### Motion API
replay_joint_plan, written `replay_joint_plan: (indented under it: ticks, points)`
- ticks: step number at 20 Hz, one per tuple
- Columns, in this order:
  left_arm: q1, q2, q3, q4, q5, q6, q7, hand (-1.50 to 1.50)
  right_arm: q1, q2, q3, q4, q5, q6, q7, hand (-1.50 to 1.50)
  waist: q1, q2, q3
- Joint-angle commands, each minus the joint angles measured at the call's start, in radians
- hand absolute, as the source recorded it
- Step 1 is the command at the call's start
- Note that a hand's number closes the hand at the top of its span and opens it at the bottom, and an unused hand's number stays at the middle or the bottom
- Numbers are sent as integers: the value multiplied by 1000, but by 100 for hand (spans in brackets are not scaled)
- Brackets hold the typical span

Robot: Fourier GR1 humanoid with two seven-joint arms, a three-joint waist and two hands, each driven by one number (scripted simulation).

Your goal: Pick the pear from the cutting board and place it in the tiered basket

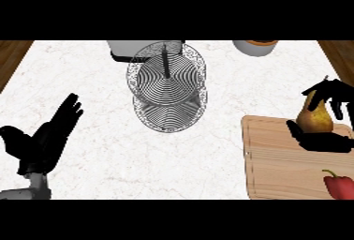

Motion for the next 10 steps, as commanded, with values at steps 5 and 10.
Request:
replay_joint_plan:
  ticks: [5, 10]
  points:
    - [-48, -3, 5, 31, -21, -15, 25, 0, -148, 19, -10, -261, -61, 197, 273, 150, 18, 4, -1]
    - [8, -4, 7, -33, -15, -34, 33, 0, -344, 150, 108, -266, 39, 244, 480, 150, 32, 4, -1]
